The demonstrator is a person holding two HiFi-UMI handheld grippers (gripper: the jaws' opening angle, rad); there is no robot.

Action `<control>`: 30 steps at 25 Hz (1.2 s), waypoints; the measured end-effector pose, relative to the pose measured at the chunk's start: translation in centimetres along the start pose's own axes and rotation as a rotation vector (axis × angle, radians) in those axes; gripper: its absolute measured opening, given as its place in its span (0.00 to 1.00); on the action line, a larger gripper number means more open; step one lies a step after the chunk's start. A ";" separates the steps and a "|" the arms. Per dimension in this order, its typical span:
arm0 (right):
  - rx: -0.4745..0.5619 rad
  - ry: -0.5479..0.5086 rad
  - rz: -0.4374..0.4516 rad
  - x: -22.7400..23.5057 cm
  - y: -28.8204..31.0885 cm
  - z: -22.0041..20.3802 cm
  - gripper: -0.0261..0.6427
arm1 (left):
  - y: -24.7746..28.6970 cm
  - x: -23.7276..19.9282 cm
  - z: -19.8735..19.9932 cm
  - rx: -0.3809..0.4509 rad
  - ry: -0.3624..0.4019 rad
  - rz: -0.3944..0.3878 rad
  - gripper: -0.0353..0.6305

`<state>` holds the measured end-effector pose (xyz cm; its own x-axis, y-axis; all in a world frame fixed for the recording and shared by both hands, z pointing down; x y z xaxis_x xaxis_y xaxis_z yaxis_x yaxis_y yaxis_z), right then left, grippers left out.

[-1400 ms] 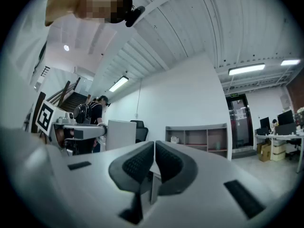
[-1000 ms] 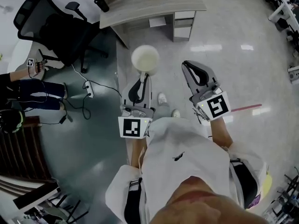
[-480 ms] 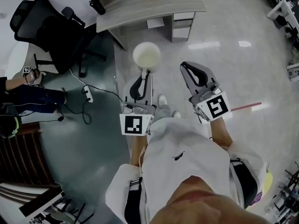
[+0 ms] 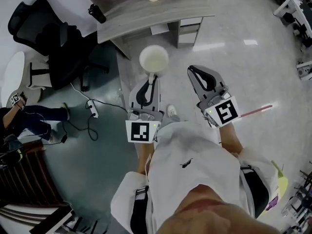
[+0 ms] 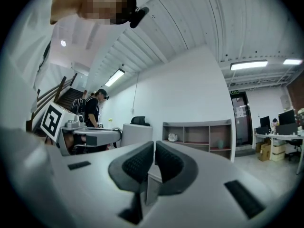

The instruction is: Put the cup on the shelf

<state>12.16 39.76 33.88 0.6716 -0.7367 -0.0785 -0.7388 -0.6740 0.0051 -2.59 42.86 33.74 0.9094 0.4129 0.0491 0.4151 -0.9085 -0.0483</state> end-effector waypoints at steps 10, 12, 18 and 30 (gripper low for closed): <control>-0.004 -0.025 -0.053 1.0 5.5 -0.2 0.09 | 3.1 -5.1 -0.8 0.001 -0.004 -0.057 0.13; -0.002 -0.027 -0.063 1.3 6.2 -0.1 0.09 | 3.7 -5.9 -1.0 -0.002 0.002 -0.065 0.13; -0.024 -0.021 -0.070 2.3 8.7 -0.5 0.09 | 5.7 -8.1 -1.4 -0.008 -0.011 -0.067 0.13; -0.014 -0.006 -0.050 6.4 13.4 -0.7 0.09 | 10.7 -11.0 -1.6 -0.001 0.004 -0.051 0.13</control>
<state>6.55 25.98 34.18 0.7075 -0.7016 -0.0848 -0.7032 -0.7109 0.0148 -8.21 28.46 34.25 0.8871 0.4582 0.0553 0.4607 -0.8865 -0.0442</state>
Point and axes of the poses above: the fingertips, and each gripper's own axes: y forward along the fingers, x to its right, z out of its top, the point moved 4 cm from there along -y, backward along the fingers, and after that the axes turned 4 degrees about -x, right-handed, at the moved point
